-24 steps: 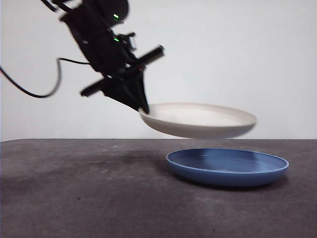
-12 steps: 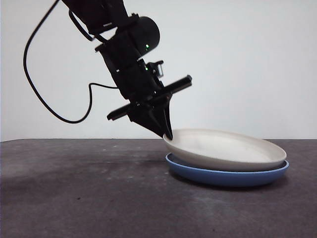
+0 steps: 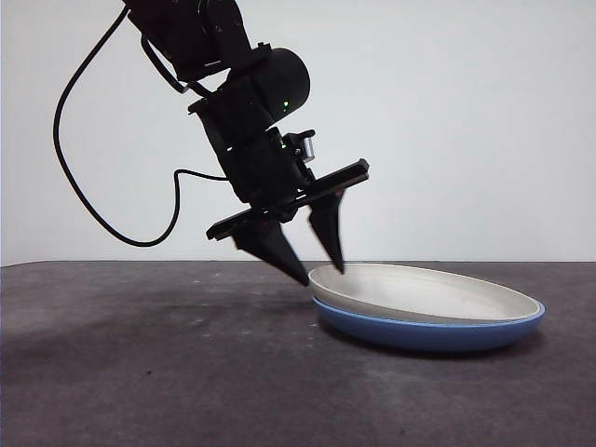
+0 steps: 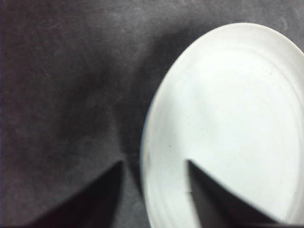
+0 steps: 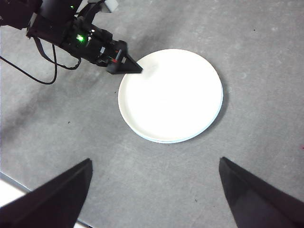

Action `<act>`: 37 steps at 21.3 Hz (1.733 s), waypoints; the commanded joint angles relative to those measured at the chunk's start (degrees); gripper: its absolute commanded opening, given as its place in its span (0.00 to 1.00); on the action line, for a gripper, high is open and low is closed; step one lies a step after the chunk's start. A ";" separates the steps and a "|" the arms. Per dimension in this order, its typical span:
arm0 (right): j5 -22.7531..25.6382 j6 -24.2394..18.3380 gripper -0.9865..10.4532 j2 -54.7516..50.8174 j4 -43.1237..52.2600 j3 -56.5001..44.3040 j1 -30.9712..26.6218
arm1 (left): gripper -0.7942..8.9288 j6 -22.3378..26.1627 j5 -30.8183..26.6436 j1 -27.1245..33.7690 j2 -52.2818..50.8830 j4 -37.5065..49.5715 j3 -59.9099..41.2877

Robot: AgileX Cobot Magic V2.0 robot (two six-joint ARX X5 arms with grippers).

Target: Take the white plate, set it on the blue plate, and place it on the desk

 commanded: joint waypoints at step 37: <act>1.97 1.40 0.46 0.44 -1.03 1.09 0.13 | 0.46 15.50 14.73 3.28 -61.90 -21.09 -28.41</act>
